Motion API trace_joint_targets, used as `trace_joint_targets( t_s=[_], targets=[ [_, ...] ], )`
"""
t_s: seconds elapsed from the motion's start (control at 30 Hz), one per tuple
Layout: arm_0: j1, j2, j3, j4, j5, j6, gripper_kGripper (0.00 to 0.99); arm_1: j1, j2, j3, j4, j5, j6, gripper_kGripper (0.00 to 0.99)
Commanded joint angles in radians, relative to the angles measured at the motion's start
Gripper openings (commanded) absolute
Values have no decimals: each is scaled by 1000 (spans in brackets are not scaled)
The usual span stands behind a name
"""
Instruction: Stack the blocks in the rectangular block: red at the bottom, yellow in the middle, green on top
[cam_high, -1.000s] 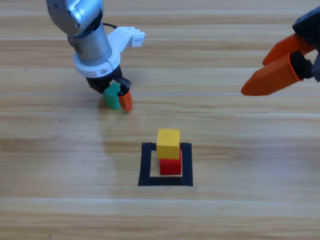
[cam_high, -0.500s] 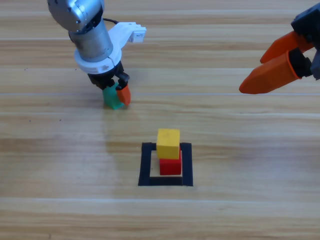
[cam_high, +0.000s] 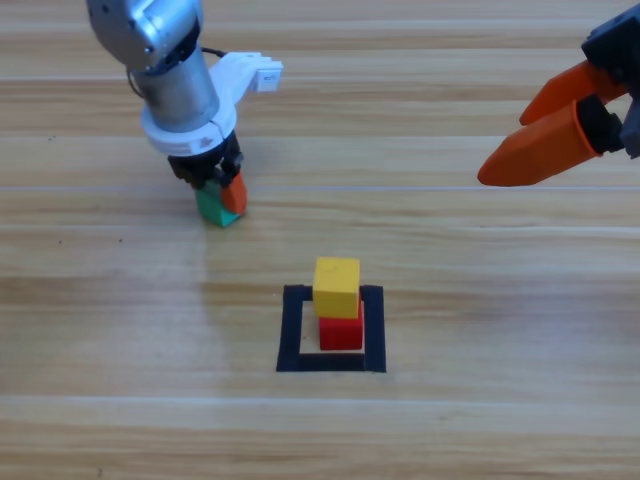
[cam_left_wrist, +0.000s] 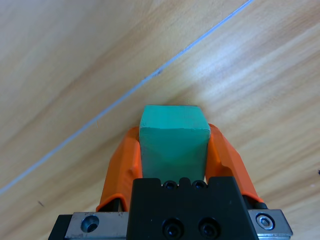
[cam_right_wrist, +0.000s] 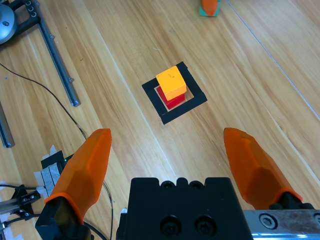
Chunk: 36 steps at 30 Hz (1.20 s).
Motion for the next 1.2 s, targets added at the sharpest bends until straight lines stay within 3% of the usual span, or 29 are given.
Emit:
trace_joint_targets(
  t_s=[0.03,0.1,0.23,0.73,0.93,1.2],
  targets=[
    [22,-146,9,56,-44,-175,21,-9,-44,30,-15,14,-8,990],
    [19,-145,-89,169,-44,-267,0,-8,-44,31,-15,14,-8,990],
    [-2,-36,-458,519,-42,-456,0,-6,-44,30,-15,12,-8,990],
    [-225,-155,-250,531,2,-761,0,4,-44,28,-17,9,-9,990],
    [-309,-186,-228,533,36,-849,0,86,-42,19,-22,-6,-9,990],
    [-412,-175,-257,531,96,-930,0,150,-29,-1,-29,-6,-9,990]
  ],
)
